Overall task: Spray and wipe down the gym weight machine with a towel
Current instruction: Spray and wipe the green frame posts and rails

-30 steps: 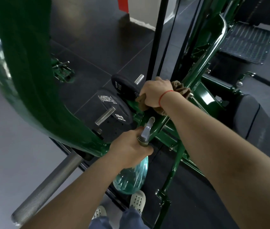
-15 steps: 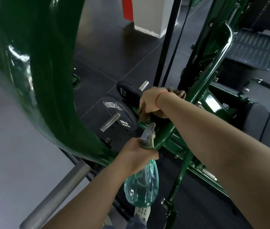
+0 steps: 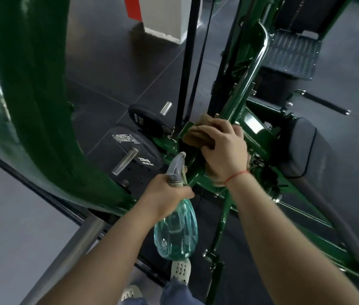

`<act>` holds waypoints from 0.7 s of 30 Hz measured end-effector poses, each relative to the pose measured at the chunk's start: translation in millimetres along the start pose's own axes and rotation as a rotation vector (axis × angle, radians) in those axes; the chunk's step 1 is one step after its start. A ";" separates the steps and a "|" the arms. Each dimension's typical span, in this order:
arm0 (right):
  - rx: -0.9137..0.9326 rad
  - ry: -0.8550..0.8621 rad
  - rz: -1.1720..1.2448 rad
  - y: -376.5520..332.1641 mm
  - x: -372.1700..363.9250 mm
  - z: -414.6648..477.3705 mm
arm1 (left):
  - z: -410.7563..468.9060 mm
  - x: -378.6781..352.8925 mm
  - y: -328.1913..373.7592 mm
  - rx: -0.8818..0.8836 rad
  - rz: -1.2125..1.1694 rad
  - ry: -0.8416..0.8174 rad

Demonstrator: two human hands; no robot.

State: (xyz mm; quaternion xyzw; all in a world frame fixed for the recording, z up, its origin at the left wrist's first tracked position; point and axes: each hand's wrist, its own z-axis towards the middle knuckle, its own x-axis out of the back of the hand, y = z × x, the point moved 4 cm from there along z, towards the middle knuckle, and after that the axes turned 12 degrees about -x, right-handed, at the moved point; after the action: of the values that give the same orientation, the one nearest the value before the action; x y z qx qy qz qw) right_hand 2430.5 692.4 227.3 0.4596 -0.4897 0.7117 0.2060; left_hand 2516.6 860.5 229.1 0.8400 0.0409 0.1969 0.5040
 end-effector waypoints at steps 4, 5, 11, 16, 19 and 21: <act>-0.312 0.179 0.579 32.6 -41.6 -55.8 | 2.0 0.7 0.8 -0.004 0.043 -0.013; -0.357 0.171 0.664 37.0 -50.1 -61.0 | 2.4 0.7 1.0 -0.001 0.037 -0.020; -0.457 0.165 0.824 49.3 -58.3 -20.2 | 2.7 -1.5 -2.0 0.008 0.009 -0.041; -0.578 0.211 0.976 66.5 -49.3 26.1 | 1.9 -1.7 -2.9 0.008 0.014 -0.024; -0.586 0.210 1.024 69.5 -56.1 17.9 | -0.6 -3.4 -2.3 -0.001 0.081 0.006; -0.636 0.199 1.044 67.5 -55.0 13.6 | -1.1 -4.6 -2.3 -0.014 0.108 0.017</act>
State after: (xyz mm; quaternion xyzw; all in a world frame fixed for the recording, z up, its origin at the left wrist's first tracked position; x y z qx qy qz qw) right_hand 2413.5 659.6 147.3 0.0069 -0.8166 0.5771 0.0023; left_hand 2512.3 861.3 226.3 0.8358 -0.0017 0.2311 0.4980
